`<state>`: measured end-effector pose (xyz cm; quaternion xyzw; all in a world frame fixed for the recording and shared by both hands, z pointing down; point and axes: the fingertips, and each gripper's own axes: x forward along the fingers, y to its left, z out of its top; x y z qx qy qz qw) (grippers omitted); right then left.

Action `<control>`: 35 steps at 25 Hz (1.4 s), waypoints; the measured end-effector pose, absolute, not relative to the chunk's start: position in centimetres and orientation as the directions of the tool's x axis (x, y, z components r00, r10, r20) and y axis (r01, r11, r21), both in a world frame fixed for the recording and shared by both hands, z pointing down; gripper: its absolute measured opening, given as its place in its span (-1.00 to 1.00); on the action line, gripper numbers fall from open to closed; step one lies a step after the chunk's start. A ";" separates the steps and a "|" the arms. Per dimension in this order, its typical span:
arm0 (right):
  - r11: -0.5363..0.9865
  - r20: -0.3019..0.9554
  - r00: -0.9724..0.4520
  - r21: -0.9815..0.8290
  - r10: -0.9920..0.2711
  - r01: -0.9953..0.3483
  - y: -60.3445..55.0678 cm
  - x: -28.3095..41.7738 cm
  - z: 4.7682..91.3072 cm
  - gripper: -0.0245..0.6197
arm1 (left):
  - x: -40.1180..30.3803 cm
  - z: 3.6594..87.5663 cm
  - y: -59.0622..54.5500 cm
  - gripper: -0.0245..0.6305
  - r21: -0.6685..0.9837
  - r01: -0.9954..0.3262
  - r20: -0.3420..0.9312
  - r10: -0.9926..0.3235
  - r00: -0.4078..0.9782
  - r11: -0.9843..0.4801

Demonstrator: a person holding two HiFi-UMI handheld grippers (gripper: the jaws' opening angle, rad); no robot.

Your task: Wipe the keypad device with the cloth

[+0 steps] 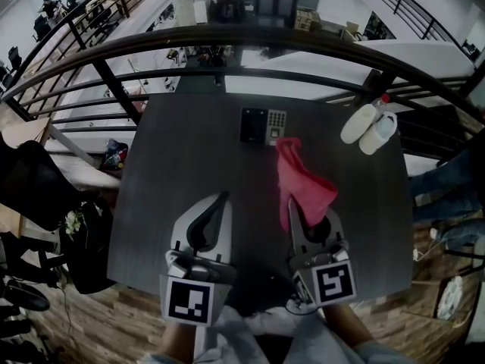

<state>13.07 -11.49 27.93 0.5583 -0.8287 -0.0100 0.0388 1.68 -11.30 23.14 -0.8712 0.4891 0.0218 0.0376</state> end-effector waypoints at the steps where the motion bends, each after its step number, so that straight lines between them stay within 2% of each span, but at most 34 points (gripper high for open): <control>1: 0.376 0.055 -0.374 0.058 -0.926 -0.925 -11.5 13.0 28.1 -0.83 | 1.6 23.2 -11.3 -0.92 -0.044 -0.854 -0.073 -0.851 0.521 -0.519; 35: 0.302 0.051 -0.300 0.054 -0.953 -0.952 -11.5 15.8 27.9 -0.83 | 4.6 23.7 -11.4 -0.92 -0.032 -0.802 -0.069 -0.799 0.597 -0.597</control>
